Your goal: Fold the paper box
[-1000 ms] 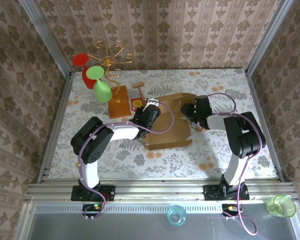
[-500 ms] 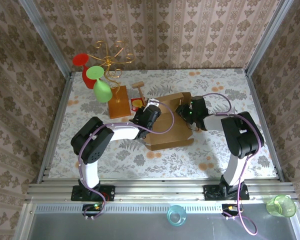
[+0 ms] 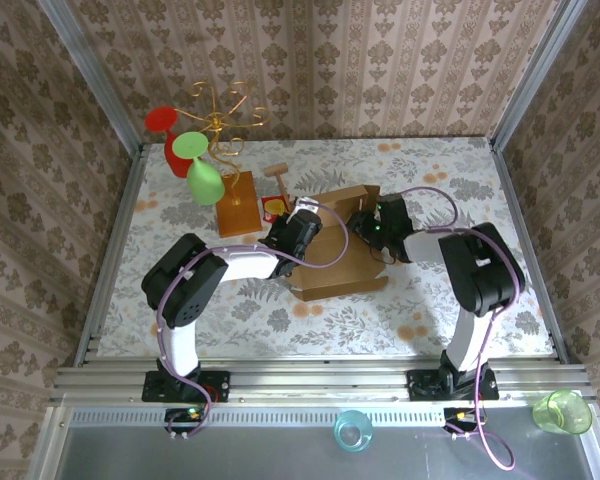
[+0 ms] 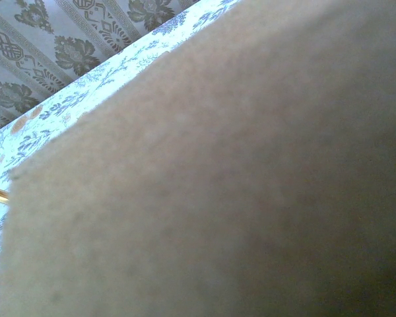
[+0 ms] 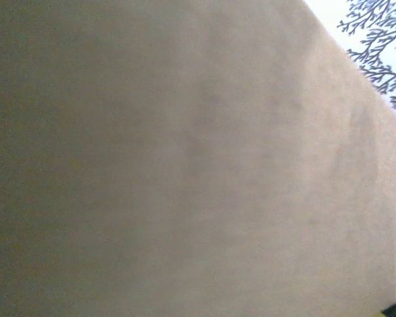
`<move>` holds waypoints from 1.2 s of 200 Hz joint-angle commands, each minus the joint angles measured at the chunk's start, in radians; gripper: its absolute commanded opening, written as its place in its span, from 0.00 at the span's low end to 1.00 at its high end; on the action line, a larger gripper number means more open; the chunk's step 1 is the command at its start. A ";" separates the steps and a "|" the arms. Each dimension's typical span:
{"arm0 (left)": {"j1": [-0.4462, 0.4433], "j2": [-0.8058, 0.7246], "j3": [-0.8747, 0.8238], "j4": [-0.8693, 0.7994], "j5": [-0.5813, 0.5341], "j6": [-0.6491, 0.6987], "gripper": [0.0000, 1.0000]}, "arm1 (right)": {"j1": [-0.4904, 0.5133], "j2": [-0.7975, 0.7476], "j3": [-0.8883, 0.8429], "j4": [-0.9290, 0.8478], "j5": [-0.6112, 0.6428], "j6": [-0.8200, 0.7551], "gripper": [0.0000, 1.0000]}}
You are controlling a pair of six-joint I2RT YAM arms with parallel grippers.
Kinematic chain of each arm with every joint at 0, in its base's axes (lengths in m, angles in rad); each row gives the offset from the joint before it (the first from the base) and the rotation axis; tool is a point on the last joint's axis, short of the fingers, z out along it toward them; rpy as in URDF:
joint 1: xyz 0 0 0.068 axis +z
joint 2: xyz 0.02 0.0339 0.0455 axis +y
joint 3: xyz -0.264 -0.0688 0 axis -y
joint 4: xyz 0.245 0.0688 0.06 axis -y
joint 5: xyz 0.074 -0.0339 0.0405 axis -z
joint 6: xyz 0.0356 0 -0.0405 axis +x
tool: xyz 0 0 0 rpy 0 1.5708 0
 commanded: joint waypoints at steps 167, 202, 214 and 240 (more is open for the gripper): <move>0.125 -0.193 -0.211 -0.119 0.311 0.156 0.00 | -0.343 -0.087 -0.082 0.206 -0.336 -0.180 0.27; 0.123 -0.173 -0.210 -0.105 0.295 0.142 0.00 | -0.300 0.039 0.028 0.134 -0.362 -0.196 0.27; 0.123 -0.170 -0.208 -0.103 0.282 0.139 0.00 | -0.283 0.066 0.056 0.117 -0.372 -0.202 0.28; 0.122 -0.168 -0.202 -0.099 0.258 0.125 0.00 | -0.241 0.100 0.080 0.118 -0.400 -0.211 0.28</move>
